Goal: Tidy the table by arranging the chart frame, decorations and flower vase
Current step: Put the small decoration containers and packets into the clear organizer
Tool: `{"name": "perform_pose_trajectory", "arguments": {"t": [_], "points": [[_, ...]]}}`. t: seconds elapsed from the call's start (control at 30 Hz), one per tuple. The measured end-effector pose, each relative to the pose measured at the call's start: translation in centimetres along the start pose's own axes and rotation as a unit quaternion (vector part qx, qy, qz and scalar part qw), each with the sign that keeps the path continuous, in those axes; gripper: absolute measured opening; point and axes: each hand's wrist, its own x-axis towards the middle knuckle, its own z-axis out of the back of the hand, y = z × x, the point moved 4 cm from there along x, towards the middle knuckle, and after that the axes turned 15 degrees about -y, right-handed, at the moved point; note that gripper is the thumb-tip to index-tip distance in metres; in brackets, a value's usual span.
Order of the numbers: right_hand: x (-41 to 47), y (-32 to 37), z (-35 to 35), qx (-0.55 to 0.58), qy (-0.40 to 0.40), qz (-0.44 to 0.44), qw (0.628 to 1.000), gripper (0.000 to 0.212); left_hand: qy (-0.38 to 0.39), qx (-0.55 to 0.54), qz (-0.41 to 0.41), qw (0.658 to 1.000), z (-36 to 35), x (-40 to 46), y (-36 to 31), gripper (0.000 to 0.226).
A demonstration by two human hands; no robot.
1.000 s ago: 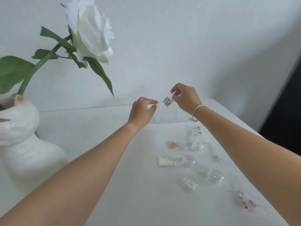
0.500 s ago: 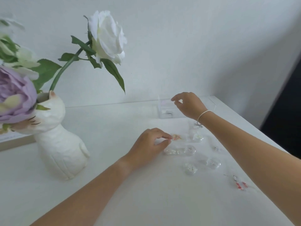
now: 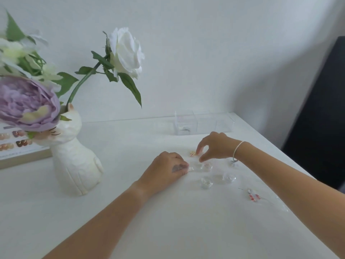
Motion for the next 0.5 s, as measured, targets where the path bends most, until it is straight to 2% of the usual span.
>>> {"name": "perform_pose_trajectory", "arguments": {"t": [0.13,0.3,0.5], "points": [[0.3,0.4,-0.4,-0.001,-0.014,0.006,1.000,0.025,-0.020,-0.013,0.009,1.000,0.4,0.0,-0.1,0.027],[0.8,0.6,-0.5,-0.010,-0.030,0.021,0.999,0.013,-0.014,0.006,0.015,1.000,0.5,0.3,0.0,0.020],[1.1,0.5,-0.8,-0.039,-0.055,0.037,0.997,0.012,-0.035,0.017,0.023,0.999,0.4,0.9,0.2,0.017]]}}
